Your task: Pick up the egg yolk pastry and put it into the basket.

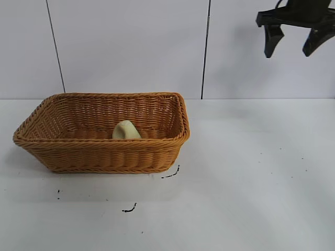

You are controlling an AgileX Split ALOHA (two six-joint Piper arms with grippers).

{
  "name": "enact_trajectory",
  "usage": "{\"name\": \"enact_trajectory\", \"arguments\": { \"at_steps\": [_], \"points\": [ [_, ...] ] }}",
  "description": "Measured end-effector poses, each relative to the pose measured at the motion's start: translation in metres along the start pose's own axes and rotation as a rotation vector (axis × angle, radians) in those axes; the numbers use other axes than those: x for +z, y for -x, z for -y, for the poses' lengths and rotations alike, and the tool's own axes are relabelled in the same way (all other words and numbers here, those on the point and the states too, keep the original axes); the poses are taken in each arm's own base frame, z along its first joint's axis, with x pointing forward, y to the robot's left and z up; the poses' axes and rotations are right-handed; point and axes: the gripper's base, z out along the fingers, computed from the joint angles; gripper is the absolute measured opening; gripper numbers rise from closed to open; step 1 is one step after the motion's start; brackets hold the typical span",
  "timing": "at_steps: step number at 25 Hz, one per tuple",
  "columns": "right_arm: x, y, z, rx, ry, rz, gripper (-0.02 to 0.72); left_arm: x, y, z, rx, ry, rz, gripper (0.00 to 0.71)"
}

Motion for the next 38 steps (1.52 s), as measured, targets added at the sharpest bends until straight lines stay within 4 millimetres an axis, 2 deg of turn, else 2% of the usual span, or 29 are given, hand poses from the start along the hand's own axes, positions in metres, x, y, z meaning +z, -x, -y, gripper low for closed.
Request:
{"name": "enact_trajectory", "arguments": {
  "at_steps": [3,10,13,17,21,26,28,35,38],
  "points": [
    [0.0,-0.006,0.009,0.024,-0.001,-0.064,0.582,0.0,0.0,0.0,0.0,0.0,0.0,0.697],
    [-0.005,-0.019,0.012,0.002,-0.025,-0.173,0.582,0.0,0.0,0.0,0.0,0.0,0.0,0.697],
    [-0.02,-0.029,0.011,0.005,-0.017,-0.182,0.582,0.0,0.0,0.0,0.0,0.0,0.0,0.697],
    [-0.056,-0.057,0.01,0.009,-0.005,-0.193,0.582,0.0,0.0,0.0,0.0,0.0,0.0,0.697],
    [-0.107,-0.099,0.008,0.031,0.016,-0.179,0.582,0.0,0.0,0.0,0.0,0.0,0.0,0.697],
    [-0.17,-0.167,0.006,0.044,0.035,-0.103,0.582,0.0,0.0,0.0,0.0,0.0,0.0,0.697],
    [-0.189,-0.195,0.005,0.048,0.041,-0.064,0.582,0.0,0.0,0.0,0.0,0.0,0.0,0.697],
    [-0.238,-0.301,0.0,0.057,0.044,0.162,0.582,0.0,0.0,0.0,0.0,0.0,0.0,0.697],
    [-0.243,-0.339,-0.001,0.06,0.04,0.299,0.582,0.0,0.0,0.0,0.0,0.0,0.0,0.697]
  ]
}}
